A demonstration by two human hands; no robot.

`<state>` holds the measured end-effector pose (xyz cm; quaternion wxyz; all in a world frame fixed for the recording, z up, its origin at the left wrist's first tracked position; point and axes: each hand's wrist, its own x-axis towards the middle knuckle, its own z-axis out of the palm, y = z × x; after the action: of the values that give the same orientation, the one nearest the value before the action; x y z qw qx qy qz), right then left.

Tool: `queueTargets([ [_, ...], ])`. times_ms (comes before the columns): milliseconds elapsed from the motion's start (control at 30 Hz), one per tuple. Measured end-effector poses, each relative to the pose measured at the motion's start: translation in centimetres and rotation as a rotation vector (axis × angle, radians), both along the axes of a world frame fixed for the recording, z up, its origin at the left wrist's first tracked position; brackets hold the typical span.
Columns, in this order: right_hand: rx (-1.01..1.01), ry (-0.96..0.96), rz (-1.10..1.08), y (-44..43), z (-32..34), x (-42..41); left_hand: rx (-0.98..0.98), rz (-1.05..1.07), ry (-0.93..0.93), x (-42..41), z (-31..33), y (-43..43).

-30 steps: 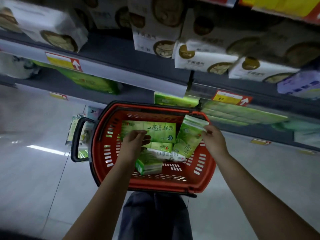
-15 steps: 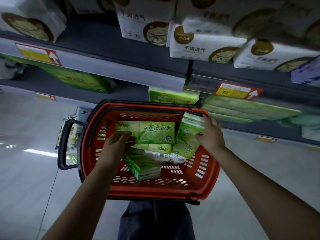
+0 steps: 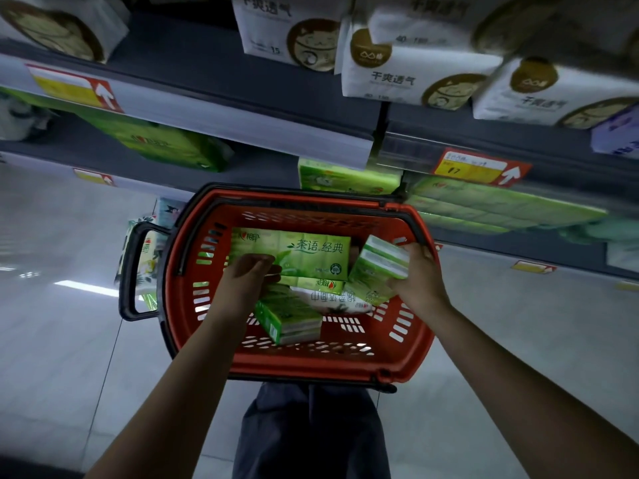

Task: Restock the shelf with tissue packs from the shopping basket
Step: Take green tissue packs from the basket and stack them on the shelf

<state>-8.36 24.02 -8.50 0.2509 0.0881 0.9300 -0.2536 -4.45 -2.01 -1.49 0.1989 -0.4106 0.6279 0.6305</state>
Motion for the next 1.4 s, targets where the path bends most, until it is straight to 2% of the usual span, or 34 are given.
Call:
queueTargets([
  [233,-0.054,0.125,-0.058,-0.2,3.8,4.6,-0.025,-0.069,0.018,1.4,0.4,-0.1],
  [433,-0.111,0.156,-0.007,-1.0,7.3,7.2,-0.025,-0.186,0.048,2.1,1.9,1.2],
  [667,-0.130,0.139,0.030,-1.8,12.0,7.3,-0.023,-0.318,0.089,2.9,6.4,1.7],
  [833,-0.172,0.182,0.064,-2.5,17.0,6.0,-0.033,-0.334,0.169,1.5,11.1,1.2],
  [1033,-0.265,0.232,0.149,-3.9,24.6,3.0,-0.033,-0.411,0.351,-0.5,19.2,1.0],
  [1167,-0.292,0.249,0.212,-5.3,29.7,1.7,-0.157,-0.597,0.459,-1.0,24.7,1.8],
  [1400,-0.335,0.271,0.255,-6.4,38.7,1.1,-0.418,-0.792,0.605,-1.2,34.3,1.7],
])
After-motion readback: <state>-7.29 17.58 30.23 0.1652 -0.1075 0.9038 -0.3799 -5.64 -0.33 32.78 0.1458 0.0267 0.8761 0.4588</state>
